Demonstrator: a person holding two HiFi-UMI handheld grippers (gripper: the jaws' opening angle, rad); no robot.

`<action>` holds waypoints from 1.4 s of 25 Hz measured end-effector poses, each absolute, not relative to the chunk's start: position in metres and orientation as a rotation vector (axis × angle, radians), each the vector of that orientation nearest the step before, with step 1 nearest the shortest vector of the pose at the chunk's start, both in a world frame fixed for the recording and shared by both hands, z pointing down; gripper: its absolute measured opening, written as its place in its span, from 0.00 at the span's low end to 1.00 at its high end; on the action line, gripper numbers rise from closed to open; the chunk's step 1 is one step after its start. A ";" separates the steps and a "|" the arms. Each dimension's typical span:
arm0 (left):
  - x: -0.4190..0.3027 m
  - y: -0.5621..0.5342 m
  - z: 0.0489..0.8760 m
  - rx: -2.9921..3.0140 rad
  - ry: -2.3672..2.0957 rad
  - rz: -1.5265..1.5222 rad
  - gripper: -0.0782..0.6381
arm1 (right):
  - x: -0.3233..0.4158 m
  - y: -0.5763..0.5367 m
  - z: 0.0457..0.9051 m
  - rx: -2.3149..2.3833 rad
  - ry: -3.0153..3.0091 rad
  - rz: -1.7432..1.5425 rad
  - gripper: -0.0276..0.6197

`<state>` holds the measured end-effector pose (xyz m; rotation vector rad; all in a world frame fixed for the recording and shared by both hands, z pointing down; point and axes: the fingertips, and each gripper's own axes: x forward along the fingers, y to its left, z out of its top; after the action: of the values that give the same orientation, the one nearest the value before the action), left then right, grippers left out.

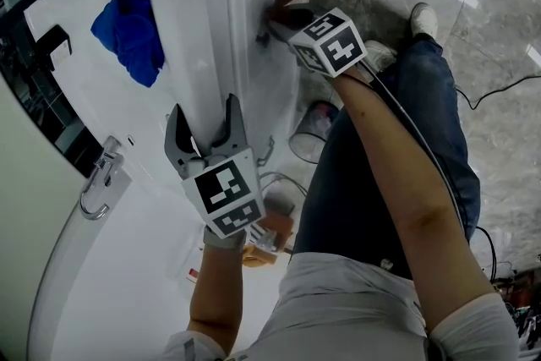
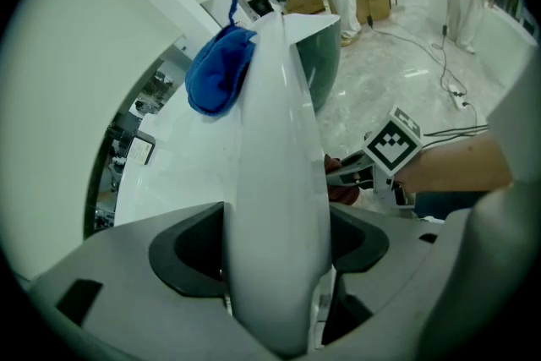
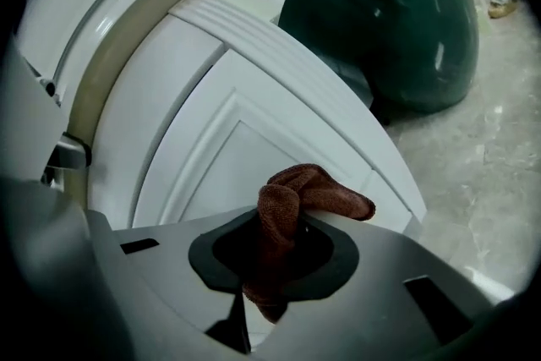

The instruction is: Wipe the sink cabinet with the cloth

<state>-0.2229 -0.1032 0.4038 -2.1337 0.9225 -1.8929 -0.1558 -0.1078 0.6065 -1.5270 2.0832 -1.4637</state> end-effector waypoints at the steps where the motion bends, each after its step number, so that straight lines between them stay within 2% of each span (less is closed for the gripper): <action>1: -0.223 -0.103 0.404 -2.132 0.922 -1.893 0.55 | -0.158 -0.111 0.607 -1.506 2.066 -1.473 0.15; 16: -0.223 -0.103 0.404 -2.127 0.924 -1.889 0.55 | -0.199 -0.110 0.644 -1.393 1.993 -1.631 0.15; 22: -0.224 -0.104 0.404 -2.123 0.923 -1.889 0.55 | -0.205 -0.106 0.645 -1.395 2.035 -1.597 0.14; 35: -0.226 -0.105 0.405 -2.098 0.925 -1.892 0.55 | -0.267 -0.085 0.601 -1.249 2.399 -1.456 0.14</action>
<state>-0.2261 -0.1049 0.4047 -2.0985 0.9248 -1.8919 -0.2666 -0.0849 0.6007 -1.2491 2.3993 -1.4561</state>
